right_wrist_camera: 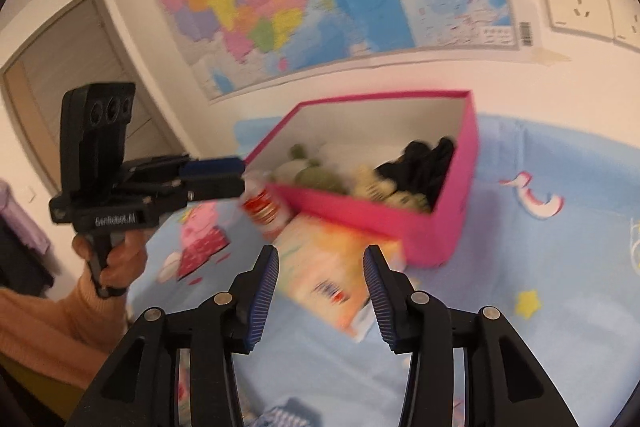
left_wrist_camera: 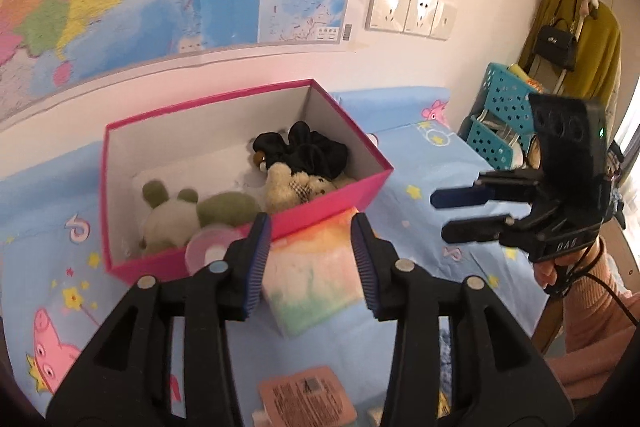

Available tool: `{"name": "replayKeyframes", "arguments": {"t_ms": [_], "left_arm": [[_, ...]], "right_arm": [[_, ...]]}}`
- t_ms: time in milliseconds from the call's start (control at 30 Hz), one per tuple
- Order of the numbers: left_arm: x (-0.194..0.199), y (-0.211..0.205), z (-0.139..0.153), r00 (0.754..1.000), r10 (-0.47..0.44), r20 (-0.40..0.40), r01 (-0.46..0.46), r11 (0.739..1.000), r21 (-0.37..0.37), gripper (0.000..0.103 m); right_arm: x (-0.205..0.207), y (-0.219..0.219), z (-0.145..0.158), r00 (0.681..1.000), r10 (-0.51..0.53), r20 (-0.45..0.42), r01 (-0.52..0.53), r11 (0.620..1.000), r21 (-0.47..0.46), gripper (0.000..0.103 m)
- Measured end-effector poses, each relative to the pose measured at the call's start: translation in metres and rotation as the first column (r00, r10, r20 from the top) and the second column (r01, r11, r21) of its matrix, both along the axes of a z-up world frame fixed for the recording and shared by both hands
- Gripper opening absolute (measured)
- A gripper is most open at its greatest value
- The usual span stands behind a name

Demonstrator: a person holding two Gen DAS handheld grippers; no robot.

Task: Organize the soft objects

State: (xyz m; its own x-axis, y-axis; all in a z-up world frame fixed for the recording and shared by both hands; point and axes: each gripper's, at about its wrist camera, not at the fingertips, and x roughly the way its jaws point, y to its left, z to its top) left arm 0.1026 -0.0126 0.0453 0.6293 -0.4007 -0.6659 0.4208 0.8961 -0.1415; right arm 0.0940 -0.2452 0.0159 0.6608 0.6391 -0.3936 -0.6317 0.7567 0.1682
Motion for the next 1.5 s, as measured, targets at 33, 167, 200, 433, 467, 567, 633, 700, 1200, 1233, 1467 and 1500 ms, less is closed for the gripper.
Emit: {"name": "replayKeyframes", "arguments": {"t_ms": [33, 167, 200, 433, 467, 567, 633, 700, 1200, 1233, 1467, 1500], "left_arm": [[-0.007, 0.005, -0.001, 1.000, 0.006, -0.002, -0.006, 1.000, -0.010, 0.045], [-0.022, 0.020, -0.011, 0.999, 0.034, -0.023, -0.034, 0.999, -0.041, 0.046], [-0.025, 0.024, -0.016, 0.998, 0.047, -0.034, -0.048, 0.998, -0.050, 0.046], [-0.050, 0.051, -0.068, 0.978, 0.134, -0.157, -0.147, 0.986, -0.074, 0.046], [-0.053, 0.054, -0.077, 0.973, 0.144, -0.181, -0.160, 0.984, -0.075, 0.046], [-0.062, 0.064, -0.096, 0.958, 0.164, -0.236, -0.189, 0.978, -0.089, 0.046], [-0.068, 0.069, -0.103, 0.951, 0.169, -0.259, -0.200, 0.975, -0.096, 0.046], [-0.072, 0.072, -0.109, 0.947, 0.168, -0.273, -0.201, 0.975, -0.097, 0.046], [-0.063, 0.088, -0.074, 0.966, 0.186, -0.180, -0.204, 0.975, -0.088, 0.046], [-0.058, 0.090, -0.066, 0.969, 0.192, -0.156, -0.207, 0.975, -0.086, 0.046], [0.002, 0.105, -0.030, 0.966, 0.240, -0.096, -0.247, 0.967, -0.059, 0.045], [0.012, 0.107, -0.028, 0.965, 0.246, -0.094, -0.251, 0.967, -0.046, 0.045]], "right_arm": [[-0.006, 0.005, -0.005, 1.000, 0.023, -0.007, -0.023, 1.000, -0.005, 0.045], [-0.016, 0.023, -0.024, 0.995, 0.088, -0.054, -0.088, 0.996, 0.006, 0.046], [-0.016, 0.029, -0.029, 0.993, 0.100, -0.066, -0.100, 0.995, 0.004, 0.046], [-0.012, 0.066, -0.068, 0.966, 0.183, -0.182, -0.184, 0.983, 0.012, 0.046], [-0.010, 0.073, -0.075, 0.959, 0.192, -0.207, -0.194, 0.981, 0.010, 0.046], [-0.004, 0.089, -0.088, 0.944, 0.212, -0.251, -0.214, 0.977, 0.018, 0.046], [-0.003, 0.096, -0.094, 0.939, 0.214, -0.268, -0.218, 0.976, 0.018, 0.046], [0.000, 0.104, -0.098, 0.935, 0.216, -0.283, -0.220, 0.975, 0.017, 0.046], [-0.003, 0.097, -0.051, 0.976, 0.158, -0.152, -0.166, 0.985, -0.040, 0.046], [-0.001, 0.092, -0.038, 0.982, 0.145, -0.124, -0.151, 0.988, -0.039, 0.046], [0.047, 0.093, 0.037, 0.997, 0.071, 0.005, -0.070, 0.994, -0.080, 0.045], [0.054, 0.094, 0.041, 0.997, 0.074, 0.000, -0.073, 0.994, -0.083, 0.045]]}}
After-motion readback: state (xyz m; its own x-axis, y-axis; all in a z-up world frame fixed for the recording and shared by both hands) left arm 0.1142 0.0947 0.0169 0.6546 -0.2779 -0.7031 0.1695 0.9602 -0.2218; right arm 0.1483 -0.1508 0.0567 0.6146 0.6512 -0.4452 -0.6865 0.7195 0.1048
